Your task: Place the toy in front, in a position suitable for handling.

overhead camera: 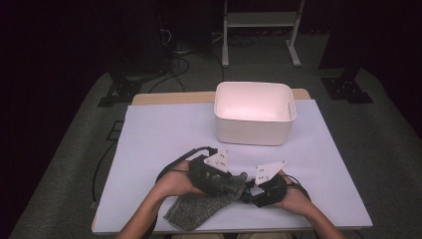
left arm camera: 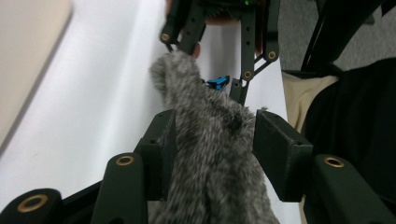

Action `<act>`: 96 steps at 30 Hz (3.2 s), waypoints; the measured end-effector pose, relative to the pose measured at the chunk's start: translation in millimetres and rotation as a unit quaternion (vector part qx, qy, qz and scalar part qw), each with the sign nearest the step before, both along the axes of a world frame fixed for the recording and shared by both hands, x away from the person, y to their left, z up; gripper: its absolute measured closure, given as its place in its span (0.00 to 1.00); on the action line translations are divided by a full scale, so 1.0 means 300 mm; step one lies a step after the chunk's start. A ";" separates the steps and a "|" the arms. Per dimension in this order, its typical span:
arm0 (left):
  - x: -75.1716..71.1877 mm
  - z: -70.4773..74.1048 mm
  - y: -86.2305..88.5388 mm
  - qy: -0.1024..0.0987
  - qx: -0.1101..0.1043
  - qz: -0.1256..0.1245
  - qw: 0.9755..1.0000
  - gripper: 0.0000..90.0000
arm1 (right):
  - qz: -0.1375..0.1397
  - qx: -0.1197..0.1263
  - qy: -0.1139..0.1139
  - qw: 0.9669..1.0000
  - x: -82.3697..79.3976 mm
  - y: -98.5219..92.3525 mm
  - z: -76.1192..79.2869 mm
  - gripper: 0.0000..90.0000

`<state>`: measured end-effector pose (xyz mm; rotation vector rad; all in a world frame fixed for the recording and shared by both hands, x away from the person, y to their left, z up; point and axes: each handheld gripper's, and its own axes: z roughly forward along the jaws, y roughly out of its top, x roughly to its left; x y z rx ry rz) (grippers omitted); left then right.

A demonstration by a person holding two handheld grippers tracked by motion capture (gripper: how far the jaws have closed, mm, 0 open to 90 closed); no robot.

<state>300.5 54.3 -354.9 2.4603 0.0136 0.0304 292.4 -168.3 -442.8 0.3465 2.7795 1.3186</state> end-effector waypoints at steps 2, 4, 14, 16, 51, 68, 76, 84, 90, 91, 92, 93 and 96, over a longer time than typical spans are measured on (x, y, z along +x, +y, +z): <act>0.001 -0.024 -0.021 -0.001 0.011 0.000 1.000 0.54 | -0.001 0.001 -0.001 1.000 -0.001 -0.003 0.000 0.59; 0.006 -0.044 -0.036 -0.004 0.026 -0.001 1.000 0.53 | -0.001 0.002 -0.001 1.000 -0.002 -0.006 0.000 0.59; 0.028 -0.061 -0.045 0.013 0.035 0.011 0.999 0.78 | 0.001 -0.002 -0.011 1.000 -0.010 -0.006 0.003 0.61; 0.032 -0.061 -0.051 0.011 0.038 0.013 0.999 0.83 | 0.002 -0.002 -0.015 1.000 -0.011 -0.004 0.004 0.61; 0.054 -0.063 -0.013 0.030 0.024 0.008 0.999 0.95 | -0.006 0.006 -0.009 1.000 -0.012 0.000 -0.001 0.61; 0.055 -0.048 -0.072 0.028 0.009 -0.002 1.000 0.74 | -0.008 0.009 -0.001 1.000 -0.005 -0.002 -0.005 0.61; 0.055 -0.079 -0.114 0.024 0.025 -0.001 0.999 0.68 | -0.011 0.008 0.000 1.000 -0.008 0.000 -0.005 0.61; 0.061 -0.079 -0.110 0.034 0.018 0.004 0.999 0.71 | -0.006 0.007 -0.004 1.000 -0.008 0.001 -0.006 0.61; 0.066 -0.078 -0.106 0.039 0.014 0.005 0.999 0.72 | -0.007 0.007 -0.004 1.000 -0.008 0.002 -0.007 0.61; 0.068 -0.077 -0.105 0.042 0.012 0.006 0.999 0.73 | -0.007 0.007 -0.005 1.000 -0.008 0.003 -0.007 0.61; 0.070 -0.077 -0.104 0.042 0.012 0.006 0.999 0.73 | -0.007 0.006 -0.005 1.000 -0.008 0.003 -0.007 0.61; 0.070 -0.077 -0.103 0.043 0.012 0.006 0.999 0.74 | -0.007 0.007 -0.005 1.000 -0.008 0.002 -0.007 0.61; 0.068 -0.075 -0.101 0.043 0.011 0.012 0.999 0.76 | -0.006 0.005 -0.005 1.000 -0.011 0.004 -0.005 0.61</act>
